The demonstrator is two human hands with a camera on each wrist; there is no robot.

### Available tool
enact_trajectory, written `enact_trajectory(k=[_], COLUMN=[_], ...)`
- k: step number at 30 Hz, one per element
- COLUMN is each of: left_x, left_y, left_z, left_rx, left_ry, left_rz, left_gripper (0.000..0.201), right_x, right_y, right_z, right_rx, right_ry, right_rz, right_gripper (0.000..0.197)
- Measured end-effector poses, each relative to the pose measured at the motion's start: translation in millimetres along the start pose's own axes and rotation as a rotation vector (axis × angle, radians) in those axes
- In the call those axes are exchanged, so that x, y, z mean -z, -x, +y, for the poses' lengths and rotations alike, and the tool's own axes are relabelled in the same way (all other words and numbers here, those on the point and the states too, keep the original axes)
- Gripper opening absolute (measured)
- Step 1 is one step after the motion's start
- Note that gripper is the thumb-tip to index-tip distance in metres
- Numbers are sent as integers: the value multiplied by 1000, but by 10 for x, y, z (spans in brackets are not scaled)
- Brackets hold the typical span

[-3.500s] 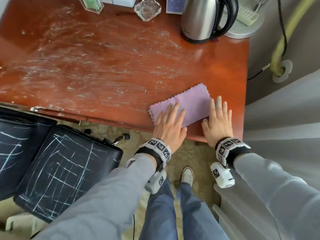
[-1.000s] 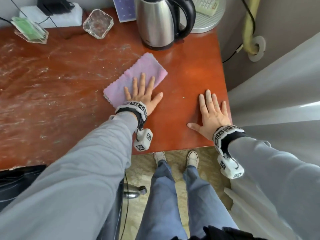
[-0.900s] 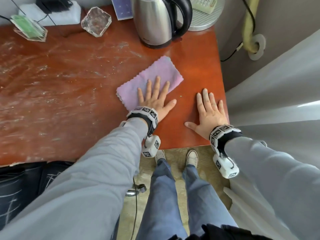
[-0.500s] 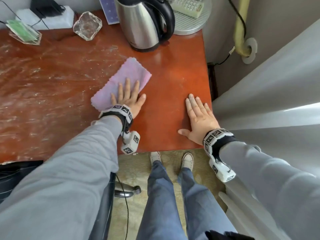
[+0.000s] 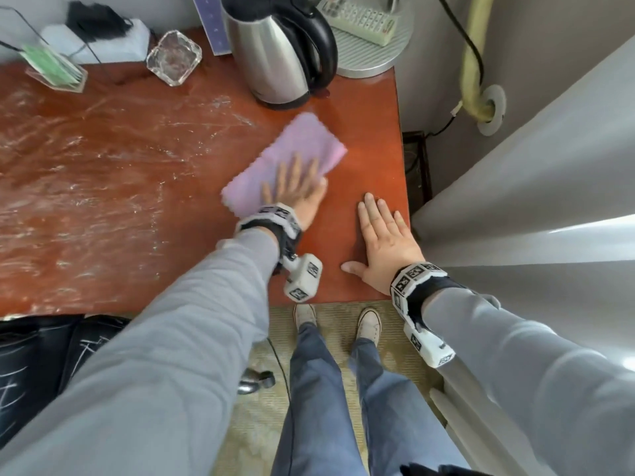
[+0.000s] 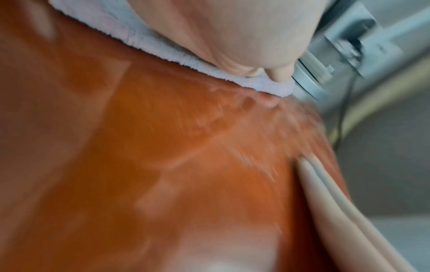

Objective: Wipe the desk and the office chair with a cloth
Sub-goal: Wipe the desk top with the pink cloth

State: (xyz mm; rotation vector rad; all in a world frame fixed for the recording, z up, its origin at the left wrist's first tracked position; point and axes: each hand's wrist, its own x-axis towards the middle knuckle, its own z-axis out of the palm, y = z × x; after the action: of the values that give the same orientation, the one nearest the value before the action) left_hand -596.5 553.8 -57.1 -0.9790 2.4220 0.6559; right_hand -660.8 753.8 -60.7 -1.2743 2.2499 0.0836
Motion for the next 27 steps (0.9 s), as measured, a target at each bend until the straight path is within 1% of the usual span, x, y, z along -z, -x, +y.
enact_trajectory(k=[2, 4, 5, 6, 9, 11, 13, 14, 16, 18, 19, 21, 23, 24, 26, 27], left_x=[96, 96, 56, 4, -130, -131, -61, -16, 98, 230, 278, 300, 254, 229, 215, 265], left_y=[-47, -46, -43, -41, 27, 44, 25, 5, -44, -48, -36, -23, -22, -11, 0, -21], left_z=[-183, -79, 76, 278, 900, 1048, 901, 730, 255, -277, -477, -643, -532, -462, -458, -562], left_rx=[106, 114, 75, -1, -262, -331, -349, -326, -201, -50, 3, 54, 46, 13, -105, -155], left_ry=[-17, -68, -80, -91, -124, -118, -105, -102, -91, -89, -93, -94, -55, -48, -91, -104], left_rz=[-9, -18, -26, -54, -195, -244, -235, -212, -148, -87, -73, -61, -71, -86, -115, -130], left_gripper=[59, 65, 67, 67, 63, 60, 57, 56, 55, 55, 56, 59, 64, 64, 61, 58], right_x=[-10, -33, -43, -49, -50, -47, -28, -17, 7, 42, 72, 149, 238, 276, 337, 362], right_y=[-1, -7, -11, -19, -42, -45, -28, -15, -2, -53, -107, -265, -452, -543, -700, -757], right_z=[0, 6, 6, 14, 24, 19, -3, -20, -85, -196, -264, -423, -592, -674, -819, -878], right_rx=[-1, 0, 3, 6, 19, 26, 8, -4, -32, -43, -36, -15, -35, -59, -116, -138], right_ry=[-3, -1, 5, 12, 71, 110, 62, 33, 18, 15, 17, 31, 34, 30, 20, 22], right_rz=[-1, 2, 7, 11, -28, -55, -34, -13, 8, 2, -8, -24, -35, -39, -42, -52], right_gripper=[110, 111, 110, 110, 99, 94, 97, 101, 109, 109, 109, 109, 111, 112, 116, 118])
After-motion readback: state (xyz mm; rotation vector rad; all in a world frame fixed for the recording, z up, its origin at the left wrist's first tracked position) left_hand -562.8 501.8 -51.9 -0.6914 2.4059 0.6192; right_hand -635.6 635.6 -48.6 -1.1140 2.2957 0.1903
